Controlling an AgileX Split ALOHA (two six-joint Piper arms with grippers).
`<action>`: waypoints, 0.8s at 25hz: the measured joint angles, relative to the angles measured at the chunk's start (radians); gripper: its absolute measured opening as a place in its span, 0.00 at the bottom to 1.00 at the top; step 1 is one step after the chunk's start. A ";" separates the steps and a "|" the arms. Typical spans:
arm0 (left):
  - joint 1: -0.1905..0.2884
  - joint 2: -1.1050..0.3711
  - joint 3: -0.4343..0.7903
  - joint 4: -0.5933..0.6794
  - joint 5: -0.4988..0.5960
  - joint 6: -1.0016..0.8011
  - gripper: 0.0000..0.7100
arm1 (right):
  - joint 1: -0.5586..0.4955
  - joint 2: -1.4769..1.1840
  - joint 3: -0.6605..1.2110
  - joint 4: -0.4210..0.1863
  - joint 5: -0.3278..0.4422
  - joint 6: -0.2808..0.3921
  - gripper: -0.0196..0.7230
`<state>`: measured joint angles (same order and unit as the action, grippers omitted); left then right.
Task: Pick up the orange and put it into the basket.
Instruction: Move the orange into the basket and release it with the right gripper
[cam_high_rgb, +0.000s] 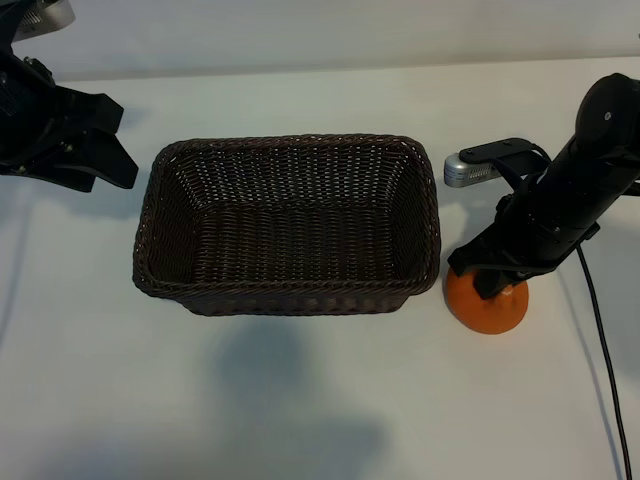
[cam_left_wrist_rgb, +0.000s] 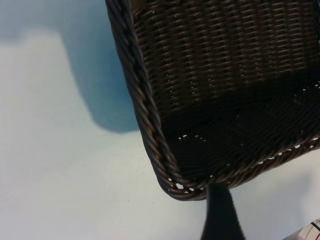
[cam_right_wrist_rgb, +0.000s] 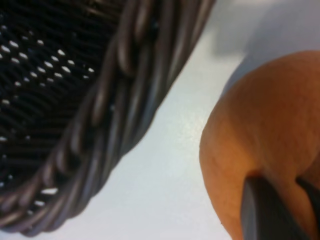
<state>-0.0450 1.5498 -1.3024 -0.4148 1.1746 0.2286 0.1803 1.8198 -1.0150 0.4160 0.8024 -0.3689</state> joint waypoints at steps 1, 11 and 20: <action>0.000 0.000 0.000 0.000 0.000 0.000 0.70 | 0.000 0.000 -0.001 0.000 0.003 -0.001 0.16; 0.000 0.000 0.000 0.000 0.000 0.000 0.70 | 0.000 -0.118 -0.093 -0.095 0.199 0.034 0.15; 0.000 0.000 0.000 -0.004 0.000 0.000 0.70 | 0.000 -0.357 -0.167 -0.231 0.303 0.125 0.15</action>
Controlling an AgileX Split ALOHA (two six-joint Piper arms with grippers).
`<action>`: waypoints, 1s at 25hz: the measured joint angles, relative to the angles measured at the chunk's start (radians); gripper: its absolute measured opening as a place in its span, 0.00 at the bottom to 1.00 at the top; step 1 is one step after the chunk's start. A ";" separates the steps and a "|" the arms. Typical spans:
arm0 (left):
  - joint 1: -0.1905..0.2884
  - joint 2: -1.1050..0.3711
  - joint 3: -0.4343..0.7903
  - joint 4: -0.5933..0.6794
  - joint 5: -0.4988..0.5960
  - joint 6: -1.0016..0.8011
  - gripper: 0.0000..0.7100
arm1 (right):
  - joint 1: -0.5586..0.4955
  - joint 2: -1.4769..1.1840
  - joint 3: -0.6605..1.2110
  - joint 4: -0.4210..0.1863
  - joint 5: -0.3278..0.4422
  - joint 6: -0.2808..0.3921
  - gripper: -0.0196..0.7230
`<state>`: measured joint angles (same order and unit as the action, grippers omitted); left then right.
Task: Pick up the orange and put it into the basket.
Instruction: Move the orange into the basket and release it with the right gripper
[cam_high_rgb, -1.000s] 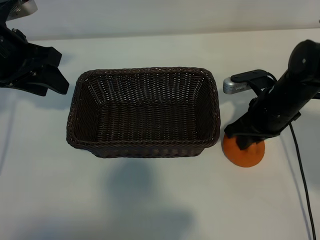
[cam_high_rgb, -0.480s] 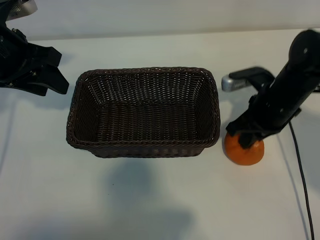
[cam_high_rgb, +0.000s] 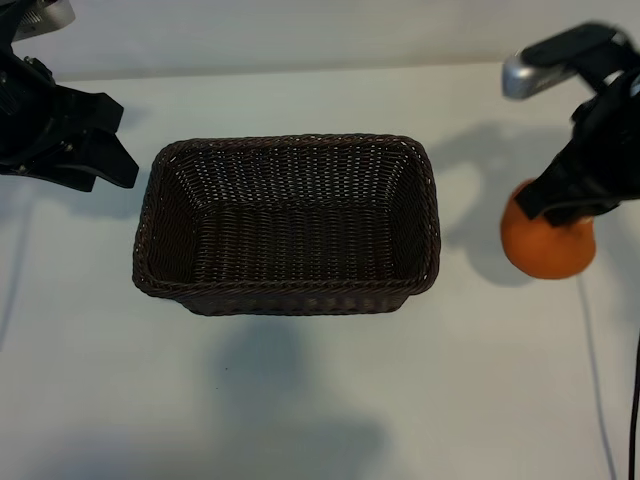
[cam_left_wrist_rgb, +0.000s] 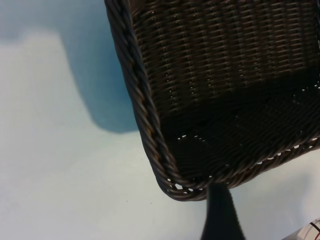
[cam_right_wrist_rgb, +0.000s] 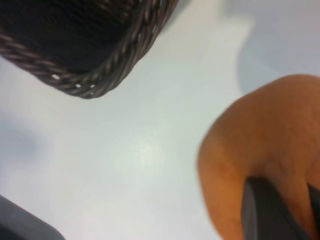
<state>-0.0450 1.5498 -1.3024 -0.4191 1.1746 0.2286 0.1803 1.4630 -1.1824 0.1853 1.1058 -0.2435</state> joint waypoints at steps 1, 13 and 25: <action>0.000 0.000 0.000 0.000 0.000 0.000 0.70 | 0.000 -0.023 -0.006 0.000 0.004 0.001 0.15; 0.000 0.000 0.000 -0.019 0.000 -0.001 0.70 | 0.000 -0.069 -0.023 -0.009 0.019 0.016 0.15; 0.000 0.000 0.000 -0.022 0.000 0.001 0.70 | 0.000 -0.069 -0.024 0.088 -0.165 -0.063 0.15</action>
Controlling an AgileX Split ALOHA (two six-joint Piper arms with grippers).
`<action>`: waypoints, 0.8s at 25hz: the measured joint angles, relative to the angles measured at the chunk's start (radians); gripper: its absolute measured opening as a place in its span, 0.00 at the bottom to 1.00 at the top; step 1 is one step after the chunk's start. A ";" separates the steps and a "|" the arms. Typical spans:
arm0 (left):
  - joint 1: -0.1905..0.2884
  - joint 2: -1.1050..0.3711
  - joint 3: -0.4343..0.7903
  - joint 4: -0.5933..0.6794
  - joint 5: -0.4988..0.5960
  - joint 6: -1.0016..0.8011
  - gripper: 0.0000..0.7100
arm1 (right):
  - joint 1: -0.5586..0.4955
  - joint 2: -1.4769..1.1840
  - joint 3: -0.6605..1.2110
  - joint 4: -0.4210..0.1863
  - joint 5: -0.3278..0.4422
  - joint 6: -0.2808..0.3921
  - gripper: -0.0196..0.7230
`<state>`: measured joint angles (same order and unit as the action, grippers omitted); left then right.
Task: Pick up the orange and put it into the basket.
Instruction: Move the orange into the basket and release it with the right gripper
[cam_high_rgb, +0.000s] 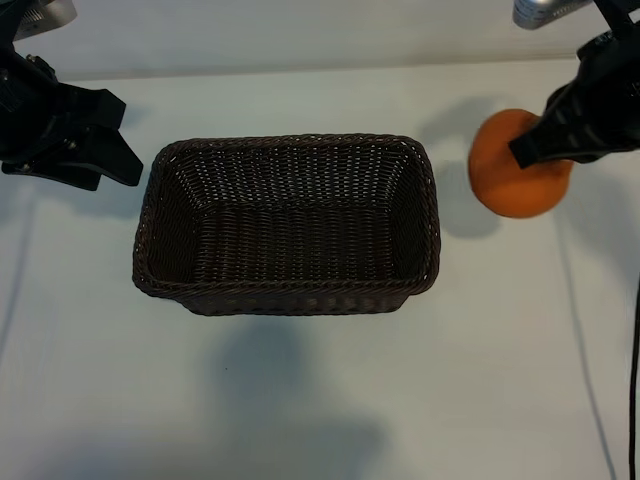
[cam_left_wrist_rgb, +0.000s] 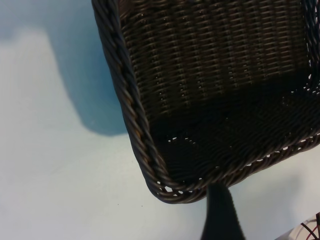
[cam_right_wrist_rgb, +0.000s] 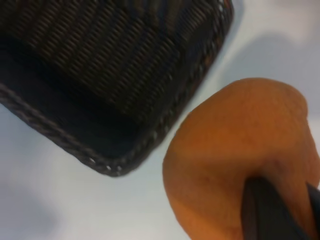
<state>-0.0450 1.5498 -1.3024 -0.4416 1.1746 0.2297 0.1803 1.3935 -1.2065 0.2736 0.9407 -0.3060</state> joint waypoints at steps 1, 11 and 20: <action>0.000 0.000 0.000 -0.001 0.000 0.000 0.70 | 0.000 0.000 0.000 0.015 -0.010 -0.012 0.15; 0.000 0.000 0.000 -0.001 0.000 0.000 0.70 | 0.042 0.028 0.000 0.101 -0.075 -0.087 0.15; 0.000 0.000 0.000 -0.002 0.000 0.004 0.70 | 0.211 0.176 -0.069 0.109 -0.161 -0.090 0.15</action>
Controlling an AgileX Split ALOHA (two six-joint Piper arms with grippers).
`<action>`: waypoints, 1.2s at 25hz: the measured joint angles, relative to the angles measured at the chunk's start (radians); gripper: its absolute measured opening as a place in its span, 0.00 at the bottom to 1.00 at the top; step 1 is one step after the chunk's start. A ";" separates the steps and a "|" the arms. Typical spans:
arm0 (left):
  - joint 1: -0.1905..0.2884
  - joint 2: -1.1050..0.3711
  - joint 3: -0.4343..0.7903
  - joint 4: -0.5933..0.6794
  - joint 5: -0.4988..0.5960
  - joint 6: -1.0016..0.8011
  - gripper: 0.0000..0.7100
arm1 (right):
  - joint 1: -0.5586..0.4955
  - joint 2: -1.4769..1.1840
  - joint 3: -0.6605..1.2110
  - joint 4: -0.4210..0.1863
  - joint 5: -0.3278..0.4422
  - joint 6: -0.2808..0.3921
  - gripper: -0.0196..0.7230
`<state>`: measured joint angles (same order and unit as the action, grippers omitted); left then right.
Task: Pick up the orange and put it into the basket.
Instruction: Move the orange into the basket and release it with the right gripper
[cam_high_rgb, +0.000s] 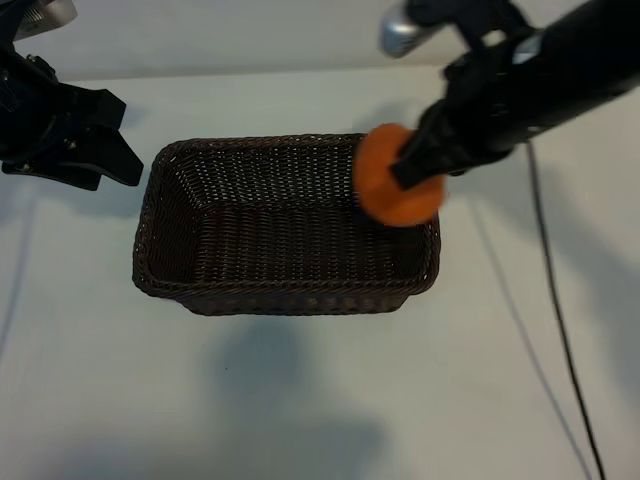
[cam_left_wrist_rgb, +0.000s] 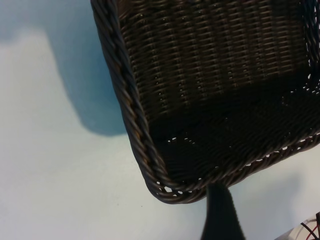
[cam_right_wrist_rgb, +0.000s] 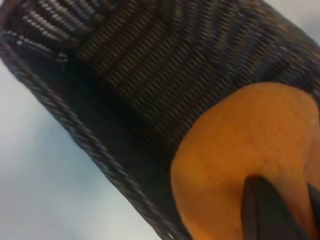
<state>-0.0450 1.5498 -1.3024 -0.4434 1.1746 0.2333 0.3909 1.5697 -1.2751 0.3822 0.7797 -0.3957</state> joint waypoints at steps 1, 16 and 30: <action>0.000 0.000 0.000 0.000 0.000 0.000 0.70 | 0.020 0.018 -0.024 0.000 -0.004 0.000 0.15; 0.000 0.000 0.000 -0.001 0.000 0.000 0.70 | 0.178 0.162 -0.145 -0.080 -0.151 -0.009 0.15; 0.000 0.000 0.000 -0.001 0.000 0.000 0.70 | 0.178 0.308 -0.146 -0.104 -0.166 -0.009 0.15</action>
<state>-0.0450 1.5498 -1.3024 -0.4445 1.1746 0.2333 0.5687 1.8776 -1.4214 0.2783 0.6133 -0.4052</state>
